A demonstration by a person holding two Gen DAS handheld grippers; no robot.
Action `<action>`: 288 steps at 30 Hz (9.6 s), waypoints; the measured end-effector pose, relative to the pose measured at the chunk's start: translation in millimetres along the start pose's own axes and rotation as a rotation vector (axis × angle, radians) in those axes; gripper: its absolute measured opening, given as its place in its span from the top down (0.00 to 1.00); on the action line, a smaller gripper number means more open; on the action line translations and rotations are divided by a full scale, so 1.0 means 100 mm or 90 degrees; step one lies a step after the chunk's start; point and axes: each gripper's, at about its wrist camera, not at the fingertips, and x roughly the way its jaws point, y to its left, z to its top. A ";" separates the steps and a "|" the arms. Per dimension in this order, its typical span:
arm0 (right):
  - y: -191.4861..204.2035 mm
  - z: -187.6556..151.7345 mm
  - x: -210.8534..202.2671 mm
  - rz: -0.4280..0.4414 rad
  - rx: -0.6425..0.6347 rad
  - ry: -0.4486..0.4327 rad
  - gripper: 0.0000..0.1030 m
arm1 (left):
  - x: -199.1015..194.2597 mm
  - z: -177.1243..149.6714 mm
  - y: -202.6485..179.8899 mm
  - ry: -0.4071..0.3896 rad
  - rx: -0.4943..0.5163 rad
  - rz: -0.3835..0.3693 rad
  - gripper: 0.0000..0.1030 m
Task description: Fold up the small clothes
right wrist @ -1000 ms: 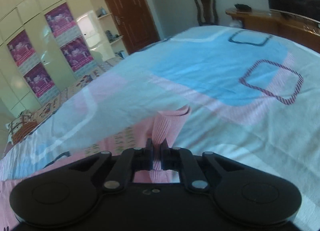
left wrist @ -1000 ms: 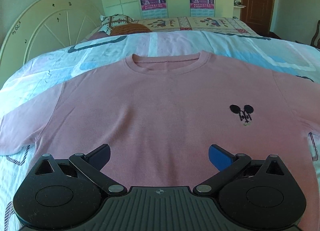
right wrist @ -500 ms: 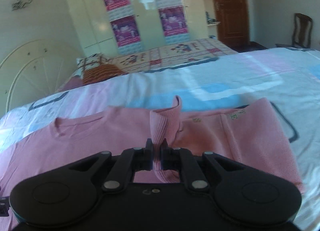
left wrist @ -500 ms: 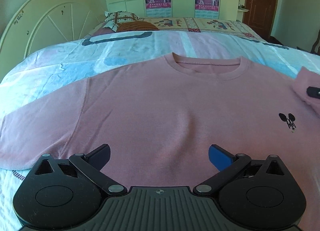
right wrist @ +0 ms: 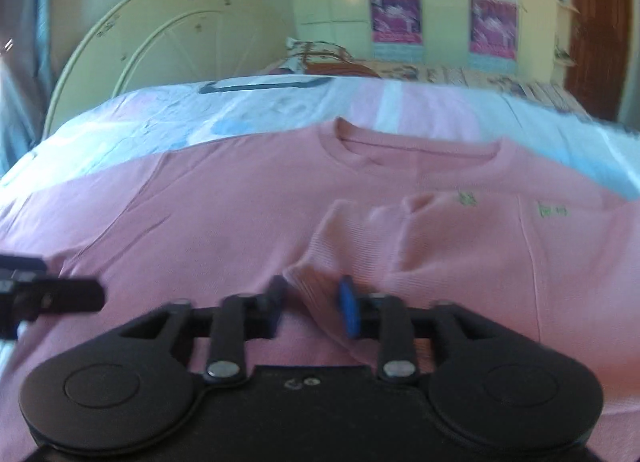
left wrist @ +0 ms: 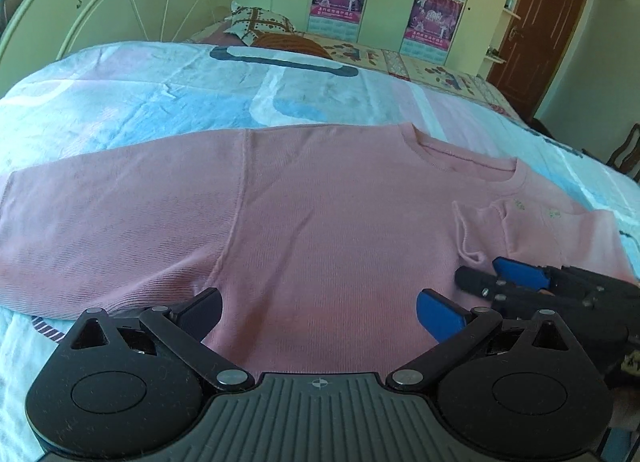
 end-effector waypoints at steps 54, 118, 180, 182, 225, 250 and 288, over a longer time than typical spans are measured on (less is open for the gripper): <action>-2.21 -0.71 -1.27 -0.237 0.358 -0.118 0.90 | 0.69 0.33 -0.93 -0.077 0.094 -0.067 0.95; -1.76 -0.40 -0.99 -0.154 0.265 0.010 0.75 | -0.30 -0.34 0.98 -0.140 -0.165 0.175 0.33; -1.47 -0.16 -0.78 0.030 0.329 -0.026 0.51 | 0.07 -0.01 -1.19 -0.112 0.103 -0.103 0.11; -1.40 -0.13 -0.66 0.040 0.318 -0.015 0.52 | -0.14 -0.08 -0.78 -0.138 0.078 -0.053 0.12; -1.43 -0.15 -0.36 -0.007 0.330 -0.003 0.88 | 0.26 -0.09 0.53 -0.067 0.027 0.077 0.90; -1.18 -0.09 -0.31 -0.112 0.188 0.037 0.87 | 0.34 -0.08 0.24 -0.050 0.038 0.008 0.42; -0.79 0.09 -0.16 -0.056 0.112 -0.004 0.76 | 0.58 0.11 -0.46 -0.077 0.121 -0.014 0.25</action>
